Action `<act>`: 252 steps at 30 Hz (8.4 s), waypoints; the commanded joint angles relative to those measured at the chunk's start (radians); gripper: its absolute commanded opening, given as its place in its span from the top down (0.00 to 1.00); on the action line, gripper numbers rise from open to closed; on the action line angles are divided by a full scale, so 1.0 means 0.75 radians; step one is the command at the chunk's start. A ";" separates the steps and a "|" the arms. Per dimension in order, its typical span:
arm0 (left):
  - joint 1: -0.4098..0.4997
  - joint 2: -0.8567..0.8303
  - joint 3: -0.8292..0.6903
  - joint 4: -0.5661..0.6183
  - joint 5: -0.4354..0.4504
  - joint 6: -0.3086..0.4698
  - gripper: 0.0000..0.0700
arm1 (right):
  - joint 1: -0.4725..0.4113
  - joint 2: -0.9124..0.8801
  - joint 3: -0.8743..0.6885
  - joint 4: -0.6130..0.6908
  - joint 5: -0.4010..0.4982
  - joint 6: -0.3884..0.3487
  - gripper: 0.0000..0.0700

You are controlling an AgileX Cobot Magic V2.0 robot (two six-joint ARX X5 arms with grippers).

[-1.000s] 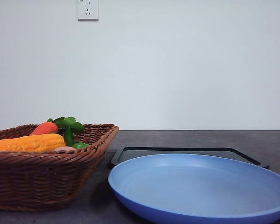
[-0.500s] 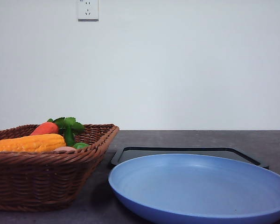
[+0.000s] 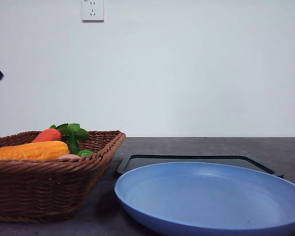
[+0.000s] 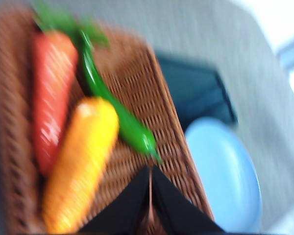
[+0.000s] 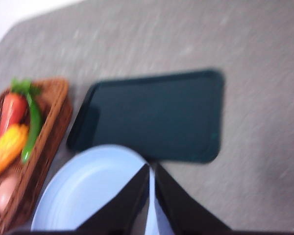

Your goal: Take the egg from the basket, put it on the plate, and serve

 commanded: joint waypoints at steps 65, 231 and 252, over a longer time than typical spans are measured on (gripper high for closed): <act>-0.386 0.252 0.122 -0.103 -0.130 0.016 0.31 | 0.015 0.659 0.047 -0.138 -0.242 -0.169 1.00; -1.007 0.204 0.766 -0.412 -1.040 0.318 0.79 | -0.182 1.287 0.930 -0.261 -0.166 -0.285 0.96; -0.566 0.205 0.309 -0.005 -1.125 0.285 1.00 | 0.333 0.386 0.144 0.287 0.504 -0.326 1.00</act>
